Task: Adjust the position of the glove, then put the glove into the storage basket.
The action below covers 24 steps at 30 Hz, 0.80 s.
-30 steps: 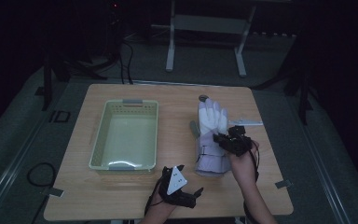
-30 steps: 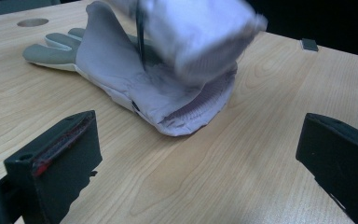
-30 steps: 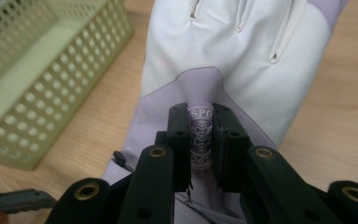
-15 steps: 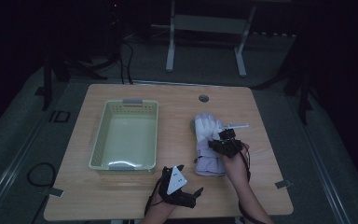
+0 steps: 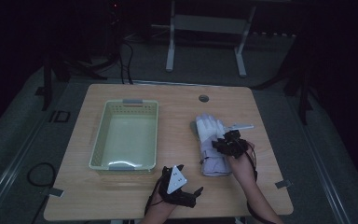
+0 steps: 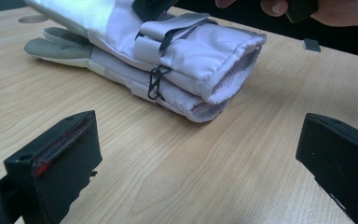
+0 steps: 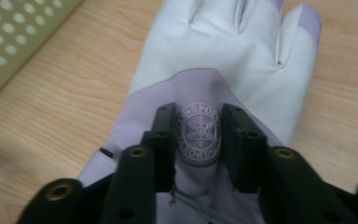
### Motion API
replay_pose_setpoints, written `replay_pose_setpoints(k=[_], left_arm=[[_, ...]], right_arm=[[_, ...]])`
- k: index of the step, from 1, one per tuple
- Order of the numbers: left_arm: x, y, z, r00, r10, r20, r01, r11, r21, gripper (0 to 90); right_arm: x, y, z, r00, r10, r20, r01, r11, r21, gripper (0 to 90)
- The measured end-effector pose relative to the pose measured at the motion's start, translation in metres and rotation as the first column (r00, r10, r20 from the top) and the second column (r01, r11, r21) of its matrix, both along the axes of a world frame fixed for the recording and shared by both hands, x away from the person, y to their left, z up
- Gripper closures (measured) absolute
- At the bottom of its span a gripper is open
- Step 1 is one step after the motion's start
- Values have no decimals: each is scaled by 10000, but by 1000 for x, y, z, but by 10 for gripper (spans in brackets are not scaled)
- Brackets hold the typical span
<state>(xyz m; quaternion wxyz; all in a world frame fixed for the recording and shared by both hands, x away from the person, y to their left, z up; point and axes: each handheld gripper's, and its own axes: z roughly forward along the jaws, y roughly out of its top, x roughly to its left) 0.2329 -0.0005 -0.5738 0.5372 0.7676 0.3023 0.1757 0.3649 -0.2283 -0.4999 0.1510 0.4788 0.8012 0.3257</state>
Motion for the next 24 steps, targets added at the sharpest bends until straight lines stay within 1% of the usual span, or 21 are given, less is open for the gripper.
replay_pose_setpoints(k=[2, 3, 4, 6, 7, 8, 9, 10, 11, 12, 13, 14, 15, 16, 17, 19, 20, 21, 22, 23, 24], left_arm=[[0, -1, 0, 10000, 74, 35, -74, 9999, 110, 1], [0, -1, 0, 10000, 86, 47, -87, 9999, 127, 1], [0, -1, 0, 9999, 82, 62, -83, 9999, 123, 1], [0, -1, 0, 10000, 53, 50, -54, 9999, 102, 1], [0, -1, 0, 10000, 44, 34, -45, 9999, 102, 1], [0, -1, 0, 9999, 136, -18, -135, 9998, 123, 1], [1, -1, 0, 9998, 178, -93, -177, 9998, 136, 1], [2, 0, 0, 9997, 204, -145, -203, 9998, 93, 2], [2, 0, 0, 9995, 216, -213, -216, 9998, 19, 1], [3, 1, 0, 9994, 218, -265, -218, 9998, -10, 1], [4, 1, 0, 9993, 195, -324, -198, 9997, -107, 1], [4, 3, 0, 9990, 107, -444, -117, 9997, -235, 1], [5, 3, 0, 9989, 74, -455, -88, 9995, -300, 1], [5, 4, 0, 9990, 25, -457, -41, 9994, -339, 1], [4, 4, 0, 9990, -40, -446, 24, 9994, -349, 1], [4, 2, 1, 9992, -216, -338, 213, 9997, -90, 1], [4, -1, 2, 9995, -285, -162, 286, 9996, 26, 1], [2, -4, 6, 9996, -297, 13, 297, 9994, 187, 1], [1, -6, 8, 9994, -312, 138, 310, 9994, 132, 1], [1, -8, 12, 9987, -375, 337, 373, 9993, 62, 1], [0, -9, 16, 9978, -445, 495, 442, 9990, 75, 1]], right_arm=[[-2, 1, 2, 9997, 47, 247, -47, 10000, -16, 605], [-3, 1, 4, 9994, 123, 313, -125, 9999, 61, 539], [-4, 0, 6, 9989, 203, 422, -211, 9996, 188, 496], [-5, -3, 9, 9978, 243, 615, -260, 9993, 270, 442], [-6, -5, 12, 9966, 325, 752, -360, 9983, 459, 394], [-6, -7, 13, 9961, 366, 808, -410, 9977, 536, 381], [-7, -9, 15, 9955, 360, 880, -411, 9975, 574, 346], [-8, -12, 16, 9937, 376, 1053, -452, 9964, 712, 301], [-9, -14, 18, 9919, 425, 1196, -515, 9960, 735, 294], [-10, -15, 18, 9900, 509, 1317, -605, 9957, 699, 251], [-12, -17, 19, 9870, 811, 1388, -927, 9925, 792, 189], [-13, -18, 19, 9851, 944, 1438, -1076, 9904, 871, 180], [-15, -20, 20, 9811, 1118, 1580, -1262, 9884, 844, 139], [-16, -20, 20, 9776, 1406, 1566, -1539, 9852, 758, 115], [-17, -21, 20, 9757, 1547, 1550, -1668, 9837, 680, 125], [-18, -25, 22, 9756, 1549, 1559, -1670, 9836, 680, 136], [-19, -29, 23, 9738, 1550, 1662, -1679, 9836, 665, 138], [-19, -33, 25, 9673, 1628, 1946, -1772, 9824, 586, 143], [-20, -37, 27, 9602, 1681, 2229, -1805, 9829, 360, 143], [-20, -40, 28, 9584, 1700, 2291, -1785, 9838, 166, 143], [-19, -43, 29, 9547, 1790, 2377, -1841, 9829, -7, 141]])
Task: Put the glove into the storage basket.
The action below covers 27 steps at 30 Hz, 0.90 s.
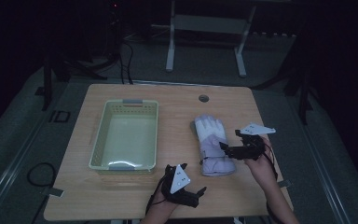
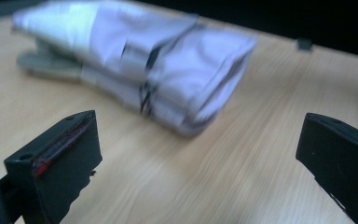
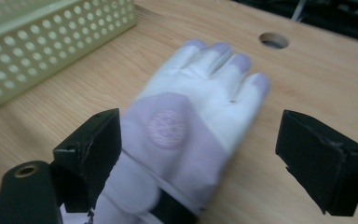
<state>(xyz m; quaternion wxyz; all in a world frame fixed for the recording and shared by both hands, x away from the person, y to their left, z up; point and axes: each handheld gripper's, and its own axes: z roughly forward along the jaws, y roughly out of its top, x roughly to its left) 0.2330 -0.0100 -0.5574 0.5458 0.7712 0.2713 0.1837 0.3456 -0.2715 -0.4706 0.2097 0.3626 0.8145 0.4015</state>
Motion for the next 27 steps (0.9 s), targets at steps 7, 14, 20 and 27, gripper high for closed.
replay_pose_setpoints(k=[7, 14, 20, 27], left_arm=[[9, -8, 33, 9961, -182, -860, 194, 9997, 134, 1], [41, -12, 68, 9974, -427, -582, 418, 9990, -164, 1], [79, -24, 83, 9975, 58, -704, -72, 9998, -191, 1], [115, -40, 75, 9918, 853, -956, -787, 9944, 707, 48]], right_arm=[[4, -22, 6, 9984, -511, -258, 511, 9987, -4, 127], [7, -34, 12, 9981, -529, -324, 549, 9962, 669, 116], [17, -35, 12, 9992, -6, -397, 18, 9996, 295, 271], [34, -22, -3, 9933, 470, -1052, -474, 9989, -16, 431]])
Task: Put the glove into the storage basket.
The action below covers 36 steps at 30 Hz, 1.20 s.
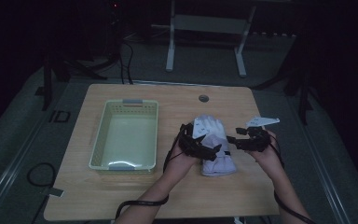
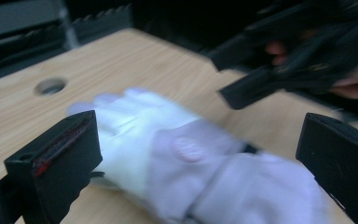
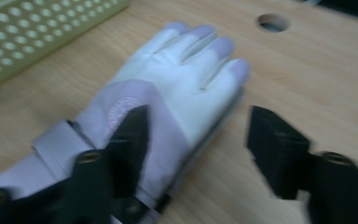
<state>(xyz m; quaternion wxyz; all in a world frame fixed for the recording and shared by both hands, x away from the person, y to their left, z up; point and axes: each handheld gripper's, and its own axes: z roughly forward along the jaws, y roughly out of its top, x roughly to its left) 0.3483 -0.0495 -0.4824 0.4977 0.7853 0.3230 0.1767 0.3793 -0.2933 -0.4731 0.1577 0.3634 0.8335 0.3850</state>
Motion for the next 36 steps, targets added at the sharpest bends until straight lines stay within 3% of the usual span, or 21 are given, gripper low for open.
replay_pose_setpoints(k=[1, 3, 5, 6, 7, 8, 10, 12, 15, 16, 17, 22, 23, 25, 26, 28, 29, 32, 33, 36], left_arm=[[4, -1, -4, 9996, 140, -228, -141, 9999, -39, 150], [10, -3, -12, 9964, 319, -782, -325, 9994, -72, 167], [13, -7, -21, 9915, 591, -1161, -530, 9971, 556, 177], [13, -10, -28, 9862, 941, -1364, -773, 9893, 1240, 178], [12, -12, -34, 9823, 1180, -1452, -949, 9830, 1570, 194], [11, -12, -38, 9789, 1231, -1632, -967, 9823, 1606, 204], [12, -11, -48, 9668, 1357, -2164, -1093, 9855, 1296, 218], [13, -9, -51, 9641, 1340, -2292, -1098, 9872, 1154, 217], [20, -8, -64, 9414, 1265, -3128, -1040, 9907, 878, 208], [20, -8, -64, 9414, 1265, -3128, -1040, 9907, 878, 199], [24, -8, -67, 9285, 1102, -3547, -805, 9920, 977, 199], [32, -7, -69, 9159, 737, -3946, -349, 9939, 1046, 199], [34, -6, -71, 9101, 603, -4099, -246, 9955, 919, 198], [39, -4, -75, 8914, 412, -4514, -197, 9984, 523, 192], [40, -3, -77, 8872, 276, -4606, -108, 9992, 391, 192], [42, -2, -79, 8890, 61, -4580, 83, 9995, 293, 195], [43, -2, -79, 8866, -122, -4624, 209, 9997, 137, 212], [45, 0, -80, 8721, -653, -4850, 555, 9979, -346, 339], [45, 0, -79, 8715, -691, -4856, 580, 9976, -379, 386], [42, -2, -75, 8786, -774, -4712, 689, 9970, -354, 477]], right_arm=[[2, 2, -3, 10000, 7, -85, -7, 10000, -18, 431], [4, 5, -9, 9999, 39, -168, -40, 10000, -64, 432], [5, 7, -15, 9997, 63, -234, -67, 9999, -142, 432], [4, 8, -18, 9997, -7, -237, 4, 9999, -148, 431], [4, 8, -24, 9994, -2, -341, -4, 9998, -177, 424], [3, 8, -27, 9993, -19, -377, 12, 9999, -167, 408], [2, 8, -35, 9982, -77, -593, 67, 9998, -178, 400], [2, 9, -40, 9978, -118, -651, 96, 9994, -342, 393], [4, 8, -52, 9930, -304, -1140, 255, 9987, -448, 397], [5, 9, -54, 9916, -327, -1253, 266, 9984, -499, 397], [6, 9, -57, 9897, -298, -1402, 224, 9983, -544, 386], [10, 11, -64, 9853, -306, -1681, 210, 9981, -585, 365], [12, 10, -65, 9820, -342, -1858, 258, 9985, -475, 366], [14, 8, -66, 9752, -336, -2187, 277, 9992, -300, 382], [15, 7, -66, 9697, -334, -2422, 308, 9994, -147, 409], [17, 6, -68, 9602, -181, -2788, 236, 9996, 163, 493], [18, 6, -69, 9558, -44, -2940, 155, 9993, 352, 563], [16, 8, -68, 9519, -32, -3064, 187, 9987, 476, 634], [16, 8, -68, 9512, -107, -3085, 275, 9984, 504, 666], [13, 11, -67, 9588, -183, -2834, 318, 9986, 430, 742]])
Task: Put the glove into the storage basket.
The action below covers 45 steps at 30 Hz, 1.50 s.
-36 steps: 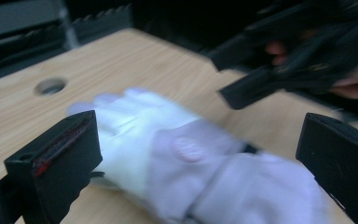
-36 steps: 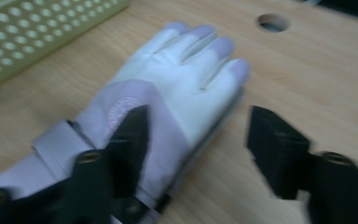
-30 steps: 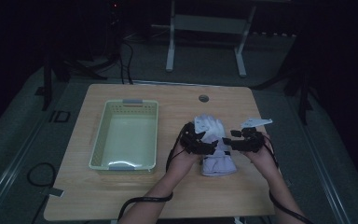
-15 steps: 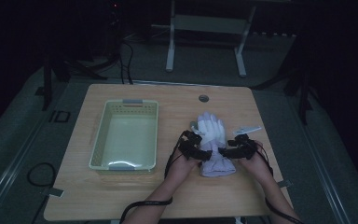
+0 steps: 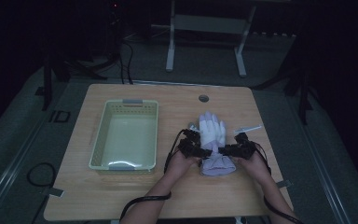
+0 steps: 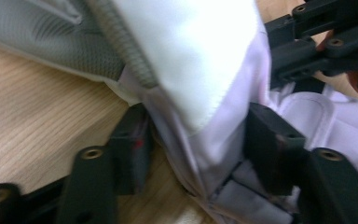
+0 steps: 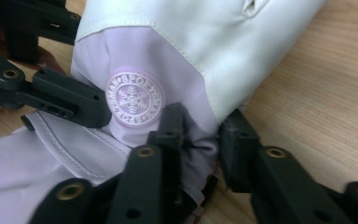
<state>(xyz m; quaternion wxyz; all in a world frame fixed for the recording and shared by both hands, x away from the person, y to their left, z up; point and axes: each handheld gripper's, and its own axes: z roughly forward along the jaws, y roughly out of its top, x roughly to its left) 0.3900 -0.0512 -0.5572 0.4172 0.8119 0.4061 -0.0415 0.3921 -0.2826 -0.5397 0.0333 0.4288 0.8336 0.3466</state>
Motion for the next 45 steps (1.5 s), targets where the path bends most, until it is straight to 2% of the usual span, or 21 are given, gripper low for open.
replay_pose_setpoints(k=[3, 4, 7, 9, 10, 12, 17, 19, 20, 21, 22, 28, 37, 45], left_arm=[[-2, -2, 4, 9998, -68, 204, 65, 9999, 116, 588], [-3, -2, 9, 9995, -162, 269, 157, 9997, 159, 625], [-5, -3, 18, 9990, -203, 404, 198, 9997, 121, 654], [-5, -2, 21, 9987, -220, 455, 216, 9997, 92, 660], [-7, -1, 30, 9979, -264, 584, 262, 9996, 42, 664], [-8, 1, 39, 9972, -324, 667, 319, 9994, 92, 664], [-12, 5, 57, 9950, -487, 875, 464, 9985, 280, 664], [-12, 5, 57, 9950, -487, 875, 464, 9985, 280, 665], [-16, 9, 67, 9930, -583, 1027, 540, 9975, 447, 669], [-16, 9, 67, 9930, -583, 1027, 540, 9975, 447, 670], [-18, 13, 73, 9918, -635, 1104, 575, 9967, 571, 670], [-21, 26, 93, 9887, -764, 1287, 685, 9956, 645, 674], [-18, 50, 116, 9876, -975, 1233, 857, 9915, 981, 676], [-16, 71, 123, 9888, -1007, 1101, 902, 9912, 968, 677]], right_arm=[[-3, 1, 1, 9997, -78, 225, 78, 10000, -14, 773], [-5, 0, 4, 9994, -199, 283, 197, 9998, 47, 794], [-9, 0, 13, 9984, -332, 468, 333, 9994, -8, 808], [-11, 1, 17, 9976, -397, 561, 399, 9992, -23, 810], [-15, 1, 27, 9953, -471, 841, 472, 9989, 6, 815], [-18, 1, 35, 9935, -463, 1042, 459, 9989, 61, 817], [-25, 4, 50, 9904, -439, 1309, 406, 9988, 275, 822], [-26, 5, 52, 9904, -427, 1313, 389, 9988, 311, 822], [-28, 7, 57, 9893, -350, 1414, 301, 9989, 367, 822], [-28, 7, 57, 9893, -350, 1414, 301, 9989, 367, 822], [-30, 10, 61, 9888, -266, 1471, 212, 9991, 381, 822], [-35, 20, 78, 9844, -104, 1755, 16, 9987, 502, 823], [-35, 44, 96, 9788, 90, 2046, -218, 9979, 603, 823], [-34, 61, 103, 9770, 316, 2107, -477, 9963, 715, 822]])
